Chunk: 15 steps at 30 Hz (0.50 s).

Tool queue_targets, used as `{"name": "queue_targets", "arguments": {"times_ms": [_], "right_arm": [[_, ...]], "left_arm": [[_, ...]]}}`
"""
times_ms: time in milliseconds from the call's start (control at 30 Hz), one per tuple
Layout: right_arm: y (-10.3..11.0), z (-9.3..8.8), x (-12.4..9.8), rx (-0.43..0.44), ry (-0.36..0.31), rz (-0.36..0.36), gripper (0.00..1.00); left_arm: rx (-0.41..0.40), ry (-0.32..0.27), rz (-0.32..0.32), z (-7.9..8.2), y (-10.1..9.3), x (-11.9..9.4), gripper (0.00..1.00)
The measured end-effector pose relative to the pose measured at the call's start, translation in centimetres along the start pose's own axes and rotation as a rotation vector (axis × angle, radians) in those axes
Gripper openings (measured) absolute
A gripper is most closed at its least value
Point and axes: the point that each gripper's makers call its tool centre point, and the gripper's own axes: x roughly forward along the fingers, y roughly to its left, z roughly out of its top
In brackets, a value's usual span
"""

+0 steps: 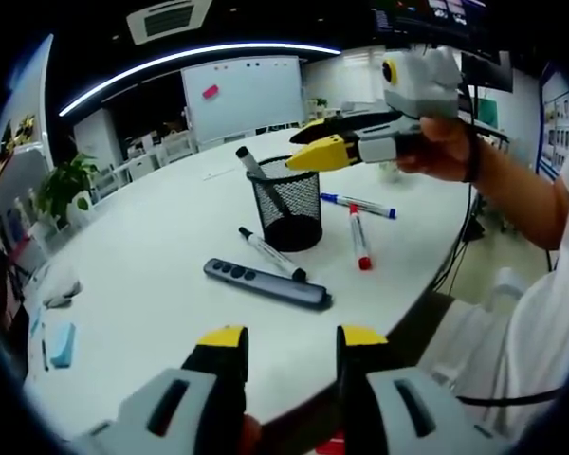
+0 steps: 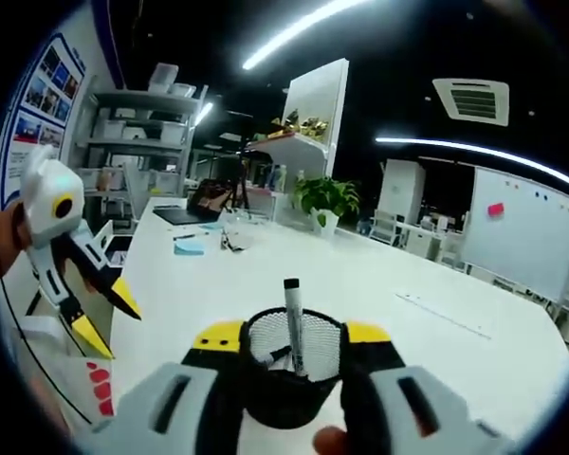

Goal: Place the scattered laser pointers and whiteboard markers into the pen holder and stack the scattered paper cups together

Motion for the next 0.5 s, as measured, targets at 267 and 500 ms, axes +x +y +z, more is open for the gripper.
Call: {"name": "queue_targets", "arguments": {"times_ms": [267,500], "right_arm": [[-0.26,-0.2,-0.34,0.02,-0.001,-0.004,0.37],[-0.37,0.08,-0.63,0.028,-0.008,-0.008,0.37]], "left_arm": [[-0.003,-0.006,0.004,0.12,0.03,0.0,0.38],[-0.006,-0.007,0.011,0.16,0.32,-0.11,0.38]]}}
